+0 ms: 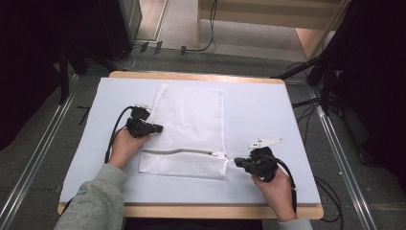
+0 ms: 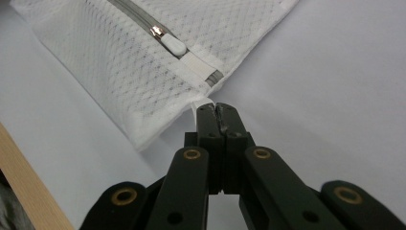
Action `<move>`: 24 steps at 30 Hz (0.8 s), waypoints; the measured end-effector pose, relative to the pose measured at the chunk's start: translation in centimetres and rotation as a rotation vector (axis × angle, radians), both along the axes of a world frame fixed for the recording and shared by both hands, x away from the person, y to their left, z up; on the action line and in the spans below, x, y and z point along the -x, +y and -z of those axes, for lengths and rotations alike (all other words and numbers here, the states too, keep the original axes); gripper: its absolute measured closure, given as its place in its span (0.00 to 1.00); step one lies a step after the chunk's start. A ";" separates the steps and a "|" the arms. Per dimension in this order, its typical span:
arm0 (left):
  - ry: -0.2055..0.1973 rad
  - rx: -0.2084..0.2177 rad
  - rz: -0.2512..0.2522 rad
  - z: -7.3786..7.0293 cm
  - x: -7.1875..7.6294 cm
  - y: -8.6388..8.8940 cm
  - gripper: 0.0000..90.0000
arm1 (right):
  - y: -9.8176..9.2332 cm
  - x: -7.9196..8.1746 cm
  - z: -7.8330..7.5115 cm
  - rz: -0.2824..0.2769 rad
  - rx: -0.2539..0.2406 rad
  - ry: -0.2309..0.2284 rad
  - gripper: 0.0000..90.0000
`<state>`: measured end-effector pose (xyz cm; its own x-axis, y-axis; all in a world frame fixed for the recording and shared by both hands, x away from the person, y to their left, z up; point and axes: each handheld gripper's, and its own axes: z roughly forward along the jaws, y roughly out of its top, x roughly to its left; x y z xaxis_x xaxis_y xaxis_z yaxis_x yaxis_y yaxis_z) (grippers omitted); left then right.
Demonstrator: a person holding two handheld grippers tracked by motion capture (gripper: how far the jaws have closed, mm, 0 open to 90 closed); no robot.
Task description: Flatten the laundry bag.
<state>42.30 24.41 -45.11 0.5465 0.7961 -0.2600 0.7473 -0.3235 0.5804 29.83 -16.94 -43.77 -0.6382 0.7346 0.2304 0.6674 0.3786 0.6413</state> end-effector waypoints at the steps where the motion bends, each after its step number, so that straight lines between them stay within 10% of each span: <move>1: -0.003 0.002 -0.003 -0.1 0.0 0.1 0.95 | -0.3 0.2 0.1 0.006 0.005 0.007 1.00; 13: -0.030 0.050 -0.108 -0.3 -0.8 2.5 0.91 | -1.4 0.3 0.8 -0.010 -0.018 0.015 0.87; 24: -0.026 0.051 -0.055 -1.7 0.3 2.0 0.75 | -1.5 -0.1 -0.1 0.005 -0.090 -0.064 0.75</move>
<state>41.95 26.36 -43.46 0.5092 0.8112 -0.2874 0.7478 -0.2517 0.6144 29.98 -18.48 -43.70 -0.6503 0.7158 0.2545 0.6258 0.3148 0.7137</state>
